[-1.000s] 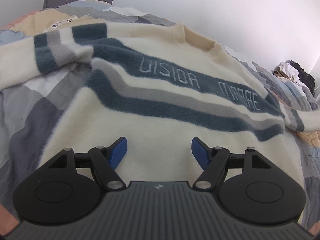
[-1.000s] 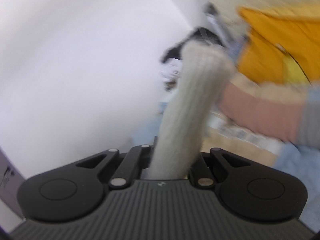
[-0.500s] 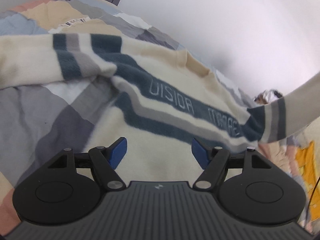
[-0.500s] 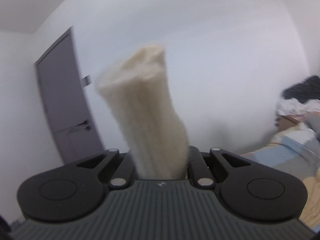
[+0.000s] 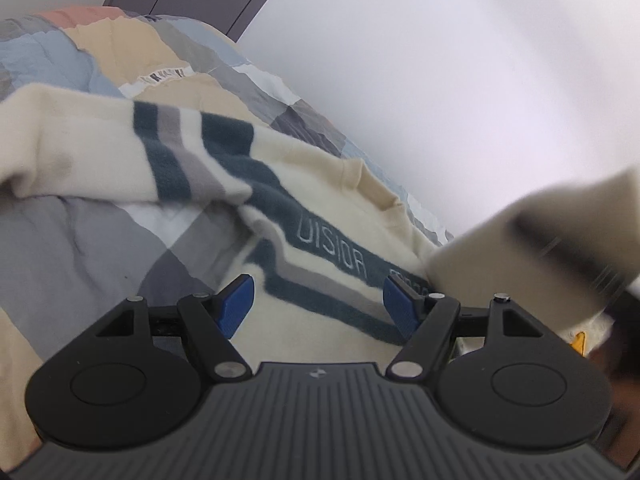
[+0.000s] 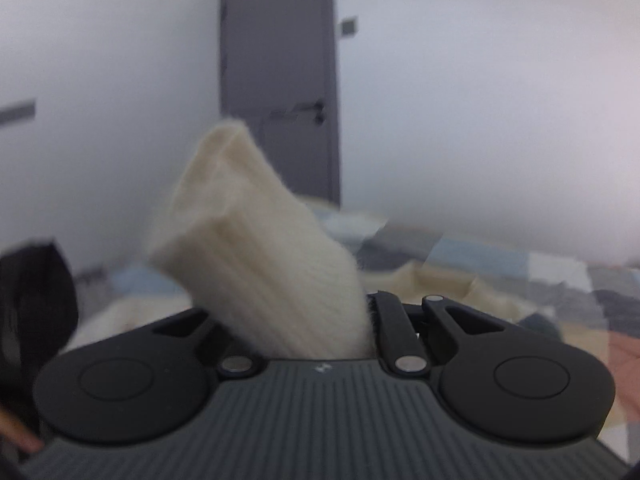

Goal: Fold large clothes
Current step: 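Carry the held sleeve across the sweater body with the right gripper, then lower the sleeve onto the sweater body and open the right gripper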

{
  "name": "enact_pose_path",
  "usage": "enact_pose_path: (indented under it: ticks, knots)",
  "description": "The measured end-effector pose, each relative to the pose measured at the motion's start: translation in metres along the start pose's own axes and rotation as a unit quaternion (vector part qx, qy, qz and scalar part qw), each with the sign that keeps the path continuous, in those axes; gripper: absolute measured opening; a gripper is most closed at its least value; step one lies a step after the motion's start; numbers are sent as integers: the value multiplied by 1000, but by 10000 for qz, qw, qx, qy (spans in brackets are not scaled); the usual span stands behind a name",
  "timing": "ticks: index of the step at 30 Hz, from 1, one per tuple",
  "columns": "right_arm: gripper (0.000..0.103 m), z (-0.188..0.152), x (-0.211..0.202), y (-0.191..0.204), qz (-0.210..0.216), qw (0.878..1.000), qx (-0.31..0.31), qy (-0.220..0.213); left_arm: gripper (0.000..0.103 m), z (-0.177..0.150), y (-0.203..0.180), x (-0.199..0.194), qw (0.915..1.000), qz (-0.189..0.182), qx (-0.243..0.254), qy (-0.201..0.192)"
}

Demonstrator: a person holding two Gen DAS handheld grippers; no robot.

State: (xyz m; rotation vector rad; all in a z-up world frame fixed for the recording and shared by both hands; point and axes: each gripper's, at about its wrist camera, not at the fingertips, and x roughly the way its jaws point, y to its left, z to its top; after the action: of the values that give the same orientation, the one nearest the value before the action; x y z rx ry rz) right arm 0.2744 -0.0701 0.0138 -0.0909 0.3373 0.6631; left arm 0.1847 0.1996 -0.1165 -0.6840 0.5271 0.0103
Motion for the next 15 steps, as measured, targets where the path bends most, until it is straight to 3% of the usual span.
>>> enact_pose_path:
  ticks: [7, 11, 14, 15]
  knots:
    - [13, -85, 59, 64, 205, 9913, -622, 1138, 76, 6, 32, -8, 9986, -80, -521, 11]
    - [16, -104, 66, 78, 368, 9826, -769, 1650, 76, 7, 39, -7, 9988, -9, -490, 51]
    - [27, -102, 65, 76, 613, 9793, -684, 1802, 76, 7, 39, -4, 9987, -59, -492, 97]
    - [41, -99, 61, 72, 745, 9775, -615, 1878, 76, 7, 37, -3, 9989, -59, -448, 98]
